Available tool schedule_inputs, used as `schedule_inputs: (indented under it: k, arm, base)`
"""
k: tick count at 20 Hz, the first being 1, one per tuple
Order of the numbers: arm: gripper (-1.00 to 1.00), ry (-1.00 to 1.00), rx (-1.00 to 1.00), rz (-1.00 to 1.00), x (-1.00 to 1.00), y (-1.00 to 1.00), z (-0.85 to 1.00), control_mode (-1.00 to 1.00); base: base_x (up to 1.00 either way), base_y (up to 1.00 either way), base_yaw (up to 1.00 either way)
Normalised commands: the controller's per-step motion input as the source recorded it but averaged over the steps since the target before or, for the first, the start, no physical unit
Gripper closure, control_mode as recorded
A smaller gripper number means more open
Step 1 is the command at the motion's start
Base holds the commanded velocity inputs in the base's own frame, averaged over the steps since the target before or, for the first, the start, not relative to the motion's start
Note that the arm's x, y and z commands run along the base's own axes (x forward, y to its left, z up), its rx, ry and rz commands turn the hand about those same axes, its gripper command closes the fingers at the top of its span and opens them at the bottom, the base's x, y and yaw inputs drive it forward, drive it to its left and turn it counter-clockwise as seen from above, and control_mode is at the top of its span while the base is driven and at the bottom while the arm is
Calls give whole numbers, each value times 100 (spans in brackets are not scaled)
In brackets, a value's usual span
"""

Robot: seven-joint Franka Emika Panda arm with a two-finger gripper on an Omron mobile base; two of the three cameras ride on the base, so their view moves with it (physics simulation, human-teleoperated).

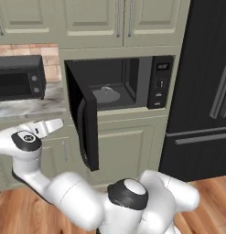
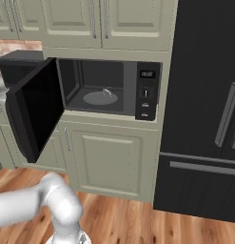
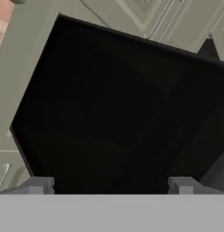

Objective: Close the microwave door.

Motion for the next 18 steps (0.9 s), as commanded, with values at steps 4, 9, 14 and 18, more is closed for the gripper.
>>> schedule_inputs:
  k: [4,9,14,18]
  arm:
    - [-100,-9,0,0,14,-100,2,-100]
    - [-100,0,2,0,2,-100,0,-100]
    - [-100,0,1,-6,11,-100,0,-100]
    - [-100,-3,0,-8,26,-100,0,-100]
  base:
    - [0,0,0]
    - [0,0,0]
    - [0,0,0]
    - [0,0,0]
